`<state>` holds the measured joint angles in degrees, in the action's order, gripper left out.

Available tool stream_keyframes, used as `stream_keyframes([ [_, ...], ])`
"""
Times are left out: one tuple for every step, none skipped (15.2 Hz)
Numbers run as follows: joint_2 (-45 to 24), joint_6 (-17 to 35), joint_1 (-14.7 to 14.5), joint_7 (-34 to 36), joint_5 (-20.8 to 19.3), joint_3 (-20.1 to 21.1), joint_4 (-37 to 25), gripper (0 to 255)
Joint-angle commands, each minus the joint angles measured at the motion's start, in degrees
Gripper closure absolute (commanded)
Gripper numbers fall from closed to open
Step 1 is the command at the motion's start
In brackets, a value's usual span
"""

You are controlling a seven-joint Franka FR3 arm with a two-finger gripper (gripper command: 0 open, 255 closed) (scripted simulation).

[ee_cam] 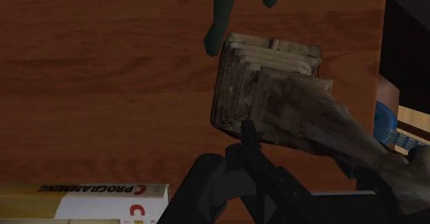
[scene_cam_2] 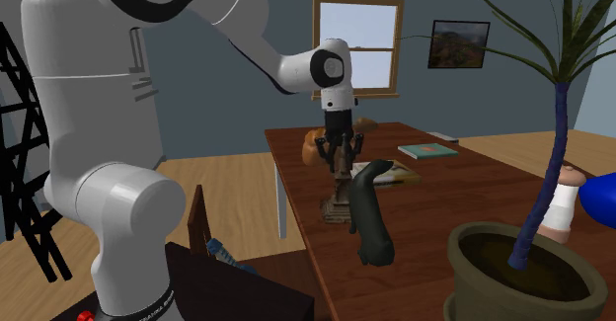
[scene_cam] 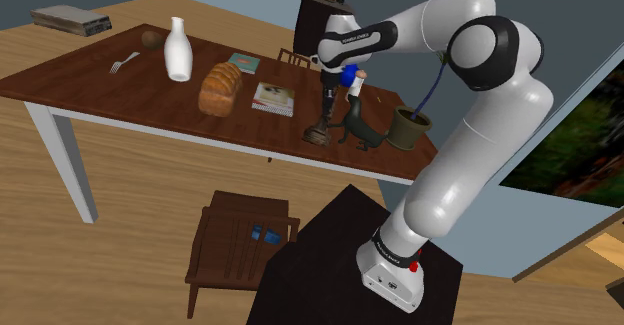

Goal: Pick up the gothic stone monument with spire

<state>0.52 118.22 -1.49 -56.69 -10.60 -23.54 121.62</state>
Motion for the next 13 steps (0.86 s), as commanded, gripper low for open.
stream_keyframes([
  [0.3,-3.1,-0.1,-0.1,0.0,0.1,-1.0,255],
  [0.6,-3.8,-0.1,-0.1,0.0,0.1,-1.5,255],
  [0.8,-4.6,-0.1,-0.2,-0.1,0.1,-2.0,255],
  [1.1,-5.3,-0.1,-0.2,-0.1,0.2,-2.5,255],
  [1.4,-6.1,-0.2,-0.2,-0.2,0.2,-3.0,255],
  [1.6,-6.9,-0.2,-0.3,-0.2,0.2,-3.5,255],
  [1.9,-7.6,-0.2,-0.3,-0.3,0.3,-4.0,255],
  [2.1,-8.4,-0.2,-0.4,-0.3,0.3,-4.6,255],
  [2.3,-9.1,-0.3,-0.4,-0.3,0.3,-5.1,255],
  [2.5,-9.9,-0.3,-0.5,-0.4,0.4,-5.7,255],
  [2.7,-10.6,-0.3,-0.6,-0.4,0.4,-6.3,255],
  [2.7,-10.7,-0.3,-0.6,-0.4,0.4,-6.3,255],
  [2.7,-10.7,-0.3,-0.6,-0.4,0.4,-6.3,255],
])
